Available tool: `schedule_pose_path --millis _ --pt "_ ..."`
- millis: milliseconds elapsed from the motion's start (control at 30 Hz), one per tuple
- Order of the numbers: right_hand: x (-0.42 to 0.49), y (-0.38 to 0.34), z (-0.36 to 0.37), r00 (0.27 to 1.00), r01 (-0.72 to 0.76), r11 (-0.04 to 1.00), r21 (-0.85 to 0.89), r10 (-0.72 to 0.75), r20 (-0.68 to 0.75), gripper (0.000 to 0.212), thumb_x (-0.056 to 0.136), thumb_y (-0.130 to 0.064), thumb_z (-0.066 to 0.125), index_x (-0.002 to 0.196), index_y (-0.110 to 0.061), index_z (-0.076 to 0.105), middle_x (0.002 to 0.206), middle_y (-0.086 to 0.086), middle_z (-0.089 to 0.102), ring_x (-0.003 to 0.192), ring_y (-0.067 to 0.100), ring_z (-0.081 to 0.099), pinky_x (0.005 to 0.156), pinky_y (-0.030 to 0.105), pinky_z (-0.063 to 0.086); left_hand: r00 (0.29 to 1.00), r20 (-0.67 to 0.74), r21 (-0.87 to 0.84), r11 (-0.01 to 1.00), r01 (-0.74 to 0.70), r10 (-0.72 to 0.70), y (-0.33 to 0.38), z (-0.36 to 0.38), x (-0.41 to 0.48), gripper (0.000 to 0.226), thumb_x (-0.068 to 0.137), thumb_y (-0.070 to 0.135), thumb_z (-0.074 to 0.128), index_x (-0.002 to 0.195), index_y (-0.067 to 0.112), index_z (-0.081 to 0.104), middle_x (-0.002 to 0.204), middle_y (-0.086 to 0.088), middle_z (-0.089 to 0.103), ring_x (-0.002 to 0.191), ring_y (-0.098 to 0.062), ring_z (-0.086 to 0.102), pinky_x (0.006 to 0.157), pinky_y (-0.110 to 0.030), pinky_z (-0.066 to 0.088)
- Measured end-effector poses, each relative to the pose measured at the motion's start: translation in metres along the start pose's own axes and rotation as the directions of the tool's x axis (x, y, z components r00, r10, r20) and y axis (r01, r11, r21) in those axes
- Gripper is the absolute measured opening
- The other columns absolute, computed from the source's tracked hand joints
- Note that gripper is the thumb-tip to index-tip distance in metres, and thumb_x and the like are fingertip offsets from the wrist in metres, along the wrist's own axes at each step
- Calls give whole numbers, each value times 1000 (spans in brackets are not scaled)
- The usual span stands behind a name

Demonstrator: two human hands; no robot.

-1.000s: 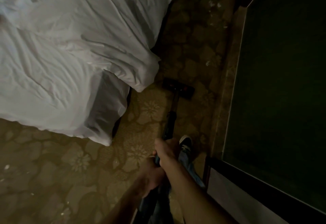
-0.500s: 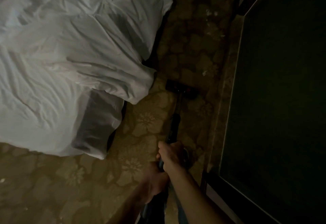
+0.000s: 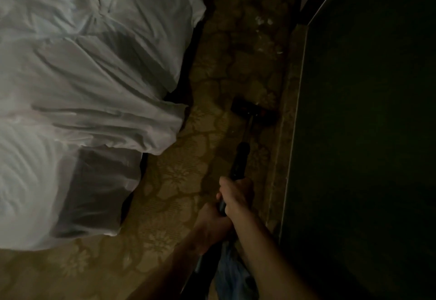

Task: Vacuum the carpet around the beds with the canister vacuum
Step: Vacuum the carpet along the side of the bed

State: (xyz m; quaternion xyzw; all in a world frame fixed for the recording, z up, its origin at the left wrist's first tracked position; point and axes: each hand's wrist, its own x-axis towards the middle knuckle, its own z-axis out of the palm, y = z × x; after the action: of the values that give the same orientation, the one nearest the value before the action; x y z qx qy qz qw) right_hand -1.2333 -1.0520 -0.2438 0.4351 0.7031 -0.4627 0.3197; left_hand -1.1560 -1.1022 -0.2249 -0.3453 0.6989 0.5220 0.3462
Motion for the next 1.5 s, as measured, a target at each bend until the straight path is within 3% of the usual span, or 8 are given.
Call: schedule_pose_path --millis 167,400,533,867,1100,1267,1400,1500 --pt "27 -27 -9 1000 13 1000 -14 -13 -20 34 89 -22 69 116 -3 63 76 7 69 58 17 64 74 43 62 999 19 130 990 -44 42 32 11 28 40 88 36 69 122 16 64 98 13 59 103 -9 65 82 -19 48" --pt "48 -59 -12 999 37 999 -13 -37 -7 15 91 -18 67 96 -5 62 68 5 64 55 17 60 69 39 58 1000 22 96 995 7 -9 59 9 54 34 85 30 75 116 20 63 99 9 59 109 -12 63 85 -28 52" --pt "59 -71 -13 998 38 999 -15 -37 41 22 98 -16 61 78 -10 55 68 5 57 58 17 54 70 35 50 1000 -13 -37 999 -21 21 66 8 63 28 74 32 77 98 18 71 90 -4 77 82 -19 75 76 -45 64" --pt "34 -27 -4 1000 27 1000 -7 -27 3 35 89 -20 68 117 0 62 73 6 66 52 16 60 58 31 52 997 -33 -28 997 -70 69 27 7 28 18 82 27 78 95 18 69 77 12 66 68 2 62 58 -19 53" --pt "-26 36 16 1000 -8 999 -41 9 21 31 87 -21 68 110 0 66 67 5 66 48 16 59 50 27 48 999 -11 -123 992 29 -30 -38 -9 -27 29 62 37 78 80 15 72 70 0 74 60 -8 71 56 -29 58" --pt "-59 85 44 1000 -2 997 -71 4 26 57 66 -40 65 114 -10 63 98 13 74 86 34 74 74 48 65 999 13 -83 996 34 -33 -83 -28 -63 12 79 22 77 81 11 72 73 -4 74 54 -2 68 53 -24 56" --pt "-81 118 59 1000 18 991 -132 -14 27 60 61 -43 62 112 -10 65 101 12 74 88 33 74 71 43 63 1000 -24 -35 999 11 -12 -120 -35 -83 9 86 25 76 83 23 68 79 5 71 65 2 64 52 -12 48" --pt "-92 136 65 999 14 990 -142 -6 54 60 65 -44 64 110 -4 67 93 12 75 76 28 73 59 34 58 999 -40 28 999 16 -15 -136 -37 -95 34 89 28 73 118 12 68 112 -6 72 100 -11 67 79 -20 49"
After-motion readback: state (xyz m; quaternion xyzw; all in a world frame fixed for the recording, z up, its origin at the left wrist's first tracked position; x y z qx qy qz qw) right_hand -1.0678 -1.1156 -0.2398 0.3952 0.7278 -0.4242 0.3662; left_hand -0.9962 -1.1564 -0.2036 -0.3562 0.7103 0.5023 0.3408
